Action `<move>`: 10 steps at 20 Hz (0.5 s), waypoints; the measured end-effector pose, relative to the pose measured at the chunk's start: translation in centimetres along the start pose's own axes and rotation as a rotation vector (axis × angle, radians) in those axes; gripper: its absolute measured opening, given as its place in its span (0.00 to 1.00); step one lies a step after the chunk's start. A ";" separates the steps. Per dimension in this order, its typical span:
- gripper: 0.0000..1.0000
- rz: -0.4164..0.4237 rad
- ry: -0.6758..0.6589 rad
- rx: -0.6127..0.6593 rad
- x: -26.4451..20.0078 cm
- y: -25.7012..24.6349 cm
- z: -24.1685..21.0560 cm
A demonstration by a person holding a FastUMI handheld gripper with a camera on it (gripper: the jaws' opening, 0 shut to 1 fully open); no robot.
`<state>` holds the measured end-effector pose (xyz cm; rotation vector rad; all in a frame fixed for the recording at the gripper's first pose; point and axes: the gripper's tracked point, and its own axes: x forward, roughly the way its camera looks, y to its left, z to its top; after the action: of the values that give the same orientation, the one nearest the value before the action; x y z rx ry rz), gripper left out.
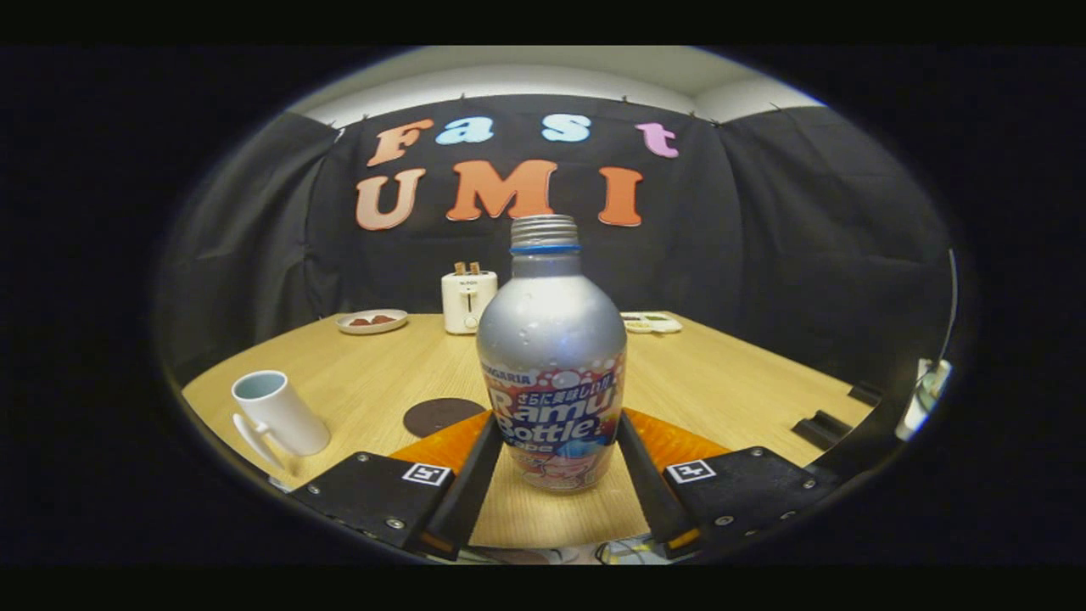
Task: Take the bottle from table, then pour the juice into the cup, finally place the bottle on the coaster
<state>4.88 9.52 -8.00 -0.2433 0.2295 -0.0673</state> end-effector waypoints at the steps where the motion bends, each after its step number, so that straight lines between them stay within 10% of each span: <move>1: 0.77 -0.025 0.000 -0.060 -0.2 0.0 0.4; 10: 0.76 -0.036 -0.142 -0.456 -1.5 4.4 5.2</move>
<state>4.78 15.12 -3.79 -0.7037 0.0966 -0.0321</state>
